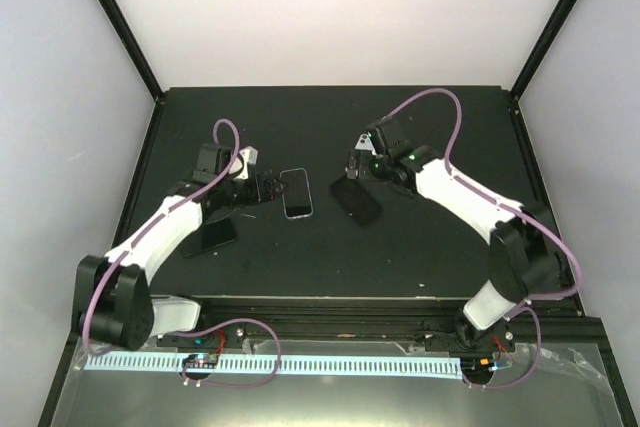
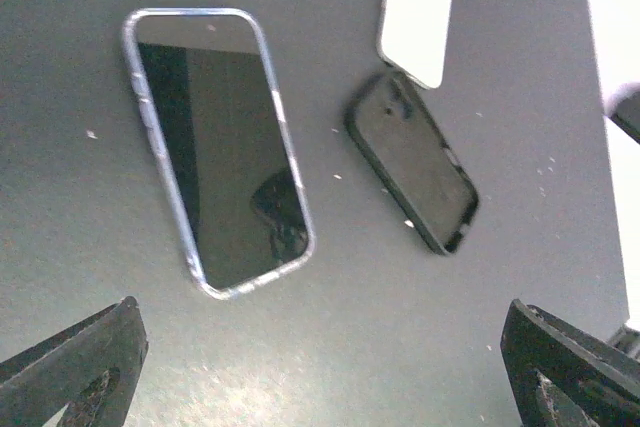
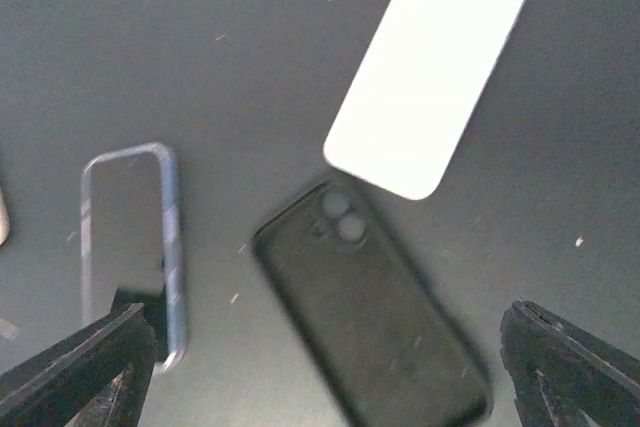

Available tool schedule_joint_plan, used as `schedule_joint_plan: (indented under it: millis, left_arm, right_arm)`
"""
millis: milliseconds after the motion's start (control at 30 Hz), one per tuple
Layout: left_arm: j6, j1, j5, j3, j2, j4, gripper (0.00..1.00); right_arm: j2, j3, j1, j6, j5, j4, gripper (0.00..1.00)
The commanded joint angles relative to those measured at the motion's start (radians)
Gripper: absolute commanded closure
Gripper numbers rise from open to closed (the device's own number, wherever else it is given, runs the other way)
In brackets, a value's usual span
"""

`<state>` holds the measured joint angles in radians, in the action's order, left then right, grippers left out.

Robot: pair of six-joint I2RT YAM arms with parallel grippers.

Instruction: Put the phone into the phone case

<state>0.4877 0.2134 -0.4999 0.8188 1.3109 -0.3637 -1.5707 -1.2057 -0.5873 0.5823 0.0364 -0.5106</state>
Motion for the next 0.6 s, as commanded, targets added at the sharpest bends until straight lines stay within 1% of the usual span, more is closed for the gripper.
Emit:
schedule_joint_plan:
  millis: [0, 100, 200, 367, 567]
  left_arm:
    - [-0.028, 0.051, -0.021, -0.051, -0.154, -0.030, 0.01]
    - [-0.022, 0.100, -0.051, -0.123, -0.237, 0.005, 0.01]
    - [-0.024, 0.131, -0.051, -0.163, -0.294, -0.008, 0.01]
    - [-0.055, 0.139, -0.036, -0.202, -0.361, -0.032, 0.01]
    - [-0.052, 0.139, -0.049, -0.232, -0.415, -0.030, 0.01]
  right_arm:
    - [-0.146, -0.088, 0.049, 0.028, 0.117, 0.020, 0.06]
    - [-0.230, -0.137, 0.067, 0.042, 0.149, 0.030, 0.06]
    - [-0.315, -0.202, 0.081, 0.050, 0.175, 0.018, 0.06]
    - [-0.437, -0.312, 0.096, 0.060, 0.175, -0.021, 0.00]
    - [-0.515, -0.356, 0.098, 0.107, 0.175, -0.003, 0.00]
